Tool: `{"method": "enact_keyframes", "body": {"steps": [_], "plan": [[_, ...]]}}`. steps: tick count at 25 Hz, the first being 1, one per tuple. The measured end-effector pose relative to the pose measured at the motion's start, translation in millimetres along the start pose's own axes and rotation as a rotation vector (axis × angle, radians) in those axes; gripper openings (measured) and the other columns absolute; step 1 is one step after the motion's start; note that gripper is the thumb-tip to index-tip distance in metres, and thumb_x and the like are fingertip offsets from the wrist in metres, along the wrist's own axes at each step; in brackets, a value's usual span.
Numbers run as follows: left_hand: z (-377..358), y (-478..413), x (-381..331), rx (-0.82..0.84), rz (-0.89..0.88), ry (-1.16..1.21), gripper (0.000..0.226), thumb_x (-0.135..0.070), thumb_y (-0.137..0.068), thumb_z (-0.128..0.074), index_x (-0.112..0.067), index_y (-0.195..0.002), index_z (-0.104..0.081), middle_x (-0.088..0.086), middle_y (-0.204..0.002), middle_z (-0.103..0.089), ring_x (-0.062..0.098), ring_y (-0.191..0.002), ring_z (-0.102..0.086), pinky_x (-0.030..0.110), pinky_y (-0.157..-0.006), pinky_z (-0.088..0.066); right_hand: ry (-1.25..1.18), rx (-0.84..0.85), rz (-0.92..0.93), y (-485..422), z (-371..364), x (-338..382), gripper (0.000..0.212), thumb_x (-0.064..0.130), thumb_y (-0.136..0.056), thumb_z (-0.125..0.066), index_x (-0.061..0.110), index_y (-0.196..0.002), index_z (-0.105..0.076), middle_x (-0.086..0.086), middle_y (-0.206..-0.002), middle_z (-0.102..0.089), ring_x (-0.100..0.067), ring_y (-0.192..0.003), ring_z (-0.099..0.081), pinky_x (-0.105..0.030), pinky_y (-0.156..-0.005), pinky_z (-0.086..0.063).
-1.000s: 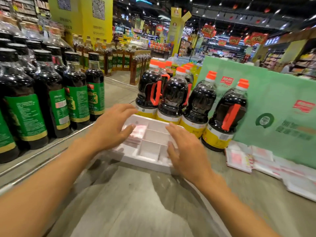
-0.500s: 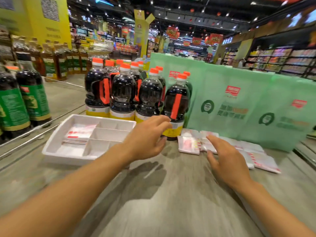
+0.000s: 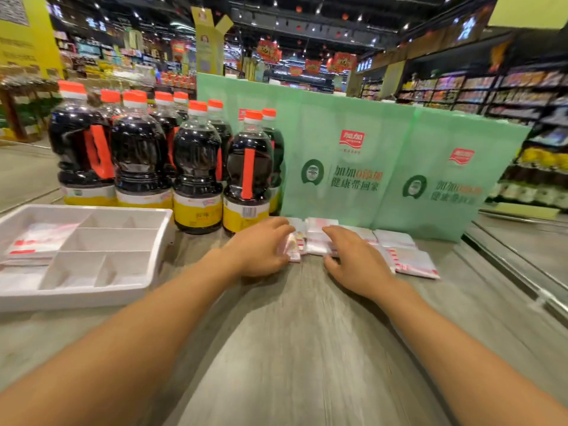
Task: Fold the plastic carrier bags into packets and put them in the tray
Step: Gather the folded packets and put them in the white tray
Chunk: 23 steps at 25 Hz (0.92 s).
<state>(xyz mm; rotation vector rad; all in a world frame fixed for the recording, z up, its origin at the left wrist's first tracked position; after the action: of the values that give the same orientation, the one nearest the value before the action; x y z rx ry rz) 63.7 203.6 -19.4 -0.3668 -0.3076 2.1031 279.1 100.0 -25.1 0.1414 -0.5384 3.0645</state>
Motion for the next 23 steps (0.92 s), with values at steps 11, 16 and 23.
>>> {"method": "enact_keyframes", "body": {"steps": [11,16,23], "plan": [[-19,3,-3,0.115,0.084,-0.089,0.042,-0.037,-0.094,-0.051,-0.025,-0.133,-0.053,0.004,-0.124,-0.064,0.029,-0.108,-0.061,0.045,-0.083,-0.054,0.122,0.151,-0.046,-12,-6,5,0.038,0.031,-0.096,-0.046,0.019,-0.131,-0.054,-0.01,-0.121,-0.066,-0.033,-0.107,-0.06,-0.042,-0.083,-0.052],[-9,20,-8,0.029,0.041,-0.108,0.04,-0.012,-0.091,-0.054,-0.027,-0.127,-0.059,0.003,-0.119,-0.068,0.031,-0.104,-0.064,0.042,-0.076,-0.054,0.194,0.065,-0.036,5,0,18,0.013,0.013,-0.092,-0.05,0.017,-0.099,-0.06,-0.006,-0.095,-0.069,-0.031,-0.087,-0.063,-0.037,-0.063,-0.045],[12,52,-5,-0.099,-0.002,-0.065,0.045,-0.003,-0.081,-0.059,-0.024,-0.12,-0.065,0.0,-0.115,-0.073,0.031,-0.102,-0.066,0.044,-0.073,-0.056,0.129,-0.083,0.034,28,13,34,0.033,0.007,-0.091,-0.055,0.018,-0.12,-0.066,-0.002,-0.109,-0.074,-0.026,-0.096,-0.069,-0.042,-0.077,-0.058]]}}
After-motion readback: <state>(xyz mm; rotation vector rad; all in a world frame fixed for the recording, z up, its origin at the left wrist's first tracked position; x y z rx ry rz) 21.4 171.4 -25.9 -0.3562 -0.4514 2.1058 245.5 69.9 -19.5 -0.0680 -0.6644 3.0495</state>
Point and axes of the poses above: each hand's wrist, its own y-axis away from the middle knuckle, its own z-axis out of the back of the hand, x = y × z, the point moved 1 cm from there along -y, towards the middle knuckle
